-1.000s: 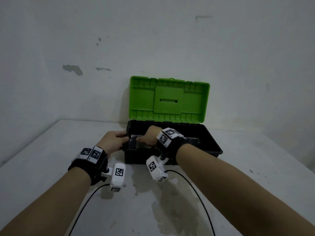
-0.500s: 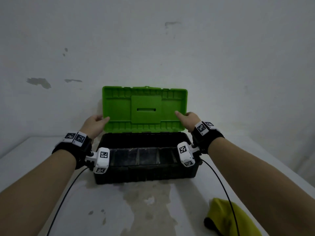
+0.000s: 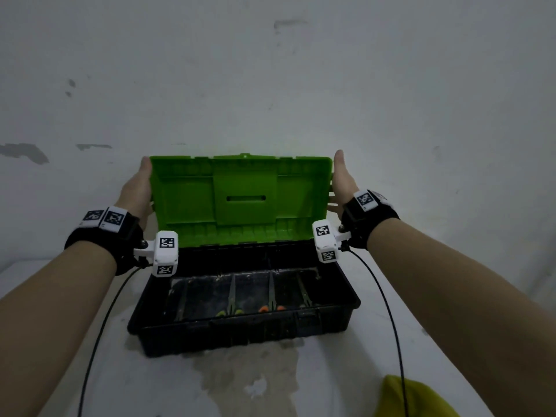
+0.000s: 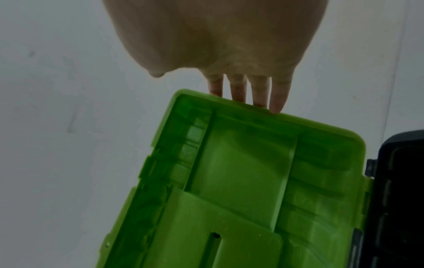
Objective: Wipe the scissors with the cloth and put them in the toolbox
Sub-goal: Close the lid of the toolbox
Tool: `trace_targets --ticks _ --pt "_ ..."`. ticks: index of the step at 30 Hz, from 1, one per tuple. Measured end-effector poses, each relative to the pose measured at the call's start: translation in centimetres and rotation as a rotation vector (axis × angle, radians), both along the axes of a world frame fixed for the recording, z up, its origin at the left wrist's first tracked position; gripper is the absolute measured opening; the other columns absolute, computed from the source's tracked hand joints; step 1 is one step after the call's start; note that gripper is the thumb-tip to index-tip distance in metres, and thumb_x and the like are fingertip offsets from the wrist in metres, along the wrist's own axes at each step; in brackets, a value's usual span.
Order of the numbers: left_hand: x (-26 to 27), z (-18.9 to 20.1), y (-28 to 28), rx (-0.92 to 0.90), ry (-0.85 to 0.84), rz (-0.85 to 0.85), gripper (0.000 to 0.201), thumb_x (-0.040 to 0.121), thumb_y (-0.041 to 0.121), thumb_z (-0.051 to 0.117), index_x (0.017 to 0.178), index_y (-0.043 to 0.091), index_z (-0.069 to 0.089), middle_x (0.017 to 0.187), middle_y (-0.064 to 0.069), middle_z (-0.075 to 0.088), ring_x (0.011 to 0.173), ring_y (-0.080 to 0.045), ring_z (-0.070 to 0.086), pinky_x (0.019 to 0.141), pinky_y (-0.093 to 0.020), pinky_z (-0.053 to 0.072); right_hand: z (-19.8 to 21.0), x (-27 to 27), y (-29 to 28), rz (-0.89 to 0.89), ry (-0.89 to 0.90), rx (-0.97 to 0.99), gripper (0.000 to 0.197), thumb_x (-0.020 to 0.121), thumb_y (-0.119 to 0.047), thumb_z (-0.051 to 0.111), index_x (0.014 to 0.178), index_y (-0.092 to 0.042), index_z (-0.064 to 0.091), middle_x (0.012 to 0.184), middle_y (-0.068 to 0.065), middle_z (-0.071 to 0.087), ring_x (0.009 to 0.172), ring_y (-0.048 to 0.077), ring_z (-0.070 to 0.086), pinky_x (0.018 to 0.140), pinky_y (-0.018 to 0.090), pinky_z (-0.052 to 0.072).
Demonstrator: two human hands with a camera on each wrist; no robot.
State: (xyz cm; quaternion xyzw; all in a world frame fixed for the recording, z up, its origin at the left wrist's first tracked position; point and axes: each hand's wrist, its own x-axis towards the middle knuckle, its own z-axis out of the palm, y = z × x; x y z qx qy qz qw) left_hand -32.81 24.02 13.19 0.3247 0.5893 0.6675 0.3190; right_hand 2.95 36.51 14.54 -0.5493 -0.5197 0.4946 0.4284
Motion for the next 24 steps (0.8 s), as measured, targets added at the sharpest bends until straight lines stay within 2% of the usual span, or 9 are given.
trace_targets --ticks 4,7,9,10,13,15,19,22,24 --pt "0.3 0.1 -4.3 0.035 0.043 0.011 0.048 0.097 0.06 0.046 0.121 0.021 0.06 0.121 -0.006 0.063 0.109 -0.023 0.06 0.098 -0.039 0.05 0.4 1.3 -5.1 0.058 0.041 0.06 0.091 0.076 -0.086 0.027 0.14 -0.024 0.046 0.128 0.001 0.054 0.117 0.027 0.051 0.102 0.048 0.041" --pt "1.1 -0.8 -7.7 0.04 0.064 -0.017 0.026 0.098 0.043 0.053 0.106 0.022 0.066 0.116 -0.007 0.064 0.099 -0.02 0.062 0.088 -0.031 0.049 -1.0 2.4 -7.5 0.035 -0.001 0.119 0.08 0.078 -0.074 0.048 0.134 -0.016 0.046 0.131 0.005 0.054 0.117 0.026 0.052 0.089 0.045 0.043" --pt "1.7 -1.6 -9.9 0.035 0.078 -0.02 0.015 0.097 0.033 0.055 0.096 0.023 0.066 0.117 -0.008 0.063 0.1 -0.02 0.061 0.092 -0.032 0.048 -2.3 3.1 -9.2 0.005 -0.026 0.164 0.066 0.084 -0.062 0.054 0.129 -0.014 0.045 0.128 0.006 0.054 0.113 0.024 0.053 0.084 0.042 0.043" --pt "1.9 -2.1 -11.0 0.028 0.09 -0.019 0.014 0.097 0.03 0.056 0.096 0.021 0.067 0.117 -0.008 0.063 0.103 -0.02 0.061 0.097 -0.034 0.046 -3.1 3.5 -10.1 -0.003 -0.037 0.193 0.062 0.086 -0.058 0.056 0.128 -0.013 0.045 0.127 0.006 0.054 0.112 0.023 0.053 0.086 0.042 0.045" --pt "2.4 -3.8 -13.7 -0.016 0.188 -0.031 0.03 0.098 0.025 0.059 0.123 0.01 0.067 0.118 -0.006 0.065 0.108 -0.02 0.059 0.102 -0.036 0.043 -5.1 4.8 -12.4 -0.024 -0.156 0.306 0.057 0.088 -0.049 0.06 0.125 -0.007 0.051 0.123 0.009 0.059 0.109 0.021 0.056 0.098 0.042 0.045" --pt "3.0 -4.8 -15.7 -0.064 0.3 -0.032 0.038 0.098 0.019 0.06 0.133 0.005 0.061 0.116 -0.008 0.065 0.105 -0.018 0.056 0.101 -0.034 0.042 -6.2 5.8 -14.2 -0.008 -0.285 0.363 0.049 0.091 -0.041 0.061 0.121 -0.003 0.054 0.117 0.01 0.061 0.102 0.02 0.056 0.09 0.035 0.045" --pt "4.1 -6.7 -18.7 -0.151 0.435 -0.068 0.039 0.097 0.0 0.058 0.136 -0.003 0.055 0.119 -0.007 0.06 0.108 -0.018 0.055 0.1 -0.029 0.042 -8.9 7.2 -16.5 0.059 -0.466 0.371 0.044 0.091 -0.034 0.063 0.121 -0.002 0.054 0.116 0.01 0.061 0.105 0.025 0.058 0.088 0.031 0.044" --pt "4.0 -8.5 -19.7 -0.222 0.484 -0.098 0.044 0.093 -0.006 0.06 0.137 -0.004 0.054 0.129 -0.016 0.062 0.12 -0.027 0.06 0.106 -0.035 0.043 -10.8 7.6 -17.3 0.09 -0.519 0.322 0.043 0.09 -0.032 0.064 0.121 -0.005 0.052 0.119 0.011 0.061 0.108 0.028 0.059 0.095 0.043 0.048" --pt "4.2 -9.3 -20.0 -0.243 0.487 -0.08 0.045 0.092 -0.009 0.06 0.137 -0.006 0.053 0.132 -0.021 0.061 0.123 -0.031 0.059 0.107 -0.039 0.044 -11.7 7.5 -17.8 0.09 -0.54 0.307 0.039 0.09 -0.03 0.065 0.119 -0.006 0.052 0.118 0.011 0.061 0.109 0.028 0.059 0.096 0.046 0.047"
